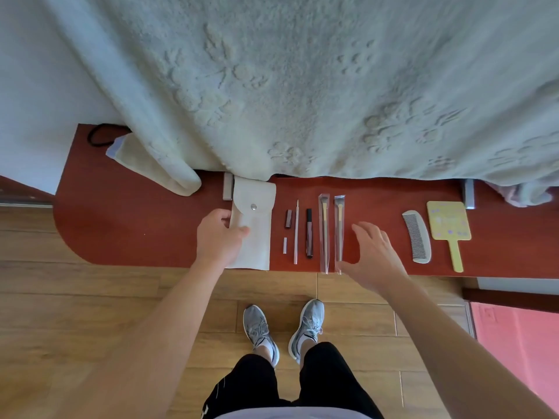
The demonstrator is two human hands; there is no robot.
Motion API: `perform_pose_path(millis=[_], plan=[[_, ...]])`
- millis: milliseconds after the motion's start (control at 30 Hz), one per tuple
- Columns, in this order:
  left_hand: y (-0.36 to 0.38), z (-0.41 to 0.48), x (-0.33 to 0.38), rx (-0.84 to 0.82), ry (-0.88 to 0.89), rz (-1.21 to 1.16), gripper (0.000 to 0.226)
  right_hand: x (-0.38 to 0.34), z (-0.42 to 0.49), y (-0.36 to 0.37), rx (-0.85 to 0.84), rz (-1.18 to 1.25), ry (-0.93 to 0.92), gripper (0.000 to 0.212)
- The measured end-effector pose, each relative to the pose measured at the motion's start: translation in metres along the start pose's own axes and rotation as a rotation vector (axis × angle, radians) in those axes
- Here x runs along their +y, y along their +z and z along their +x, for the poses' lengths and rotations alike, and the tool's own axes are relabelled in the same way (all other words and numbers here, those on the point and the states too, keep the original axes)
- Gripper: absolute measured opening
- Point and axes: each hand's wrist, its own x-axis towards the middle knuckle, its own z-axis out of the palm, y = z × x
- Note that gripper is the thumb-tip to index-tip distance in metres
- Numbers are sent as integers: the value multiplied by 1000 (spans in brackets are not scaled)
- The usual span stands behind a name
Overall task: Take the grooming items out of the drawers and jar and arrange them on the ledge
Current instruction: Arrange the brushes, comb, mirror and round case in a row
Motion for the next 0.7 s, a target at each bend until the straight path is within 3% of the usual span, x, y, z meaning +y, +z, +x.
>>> perform_pose_path(millis=[700], plan=[[21,-5,2,60,5,147,33,20,9,4,-18,-51,-64,80]])
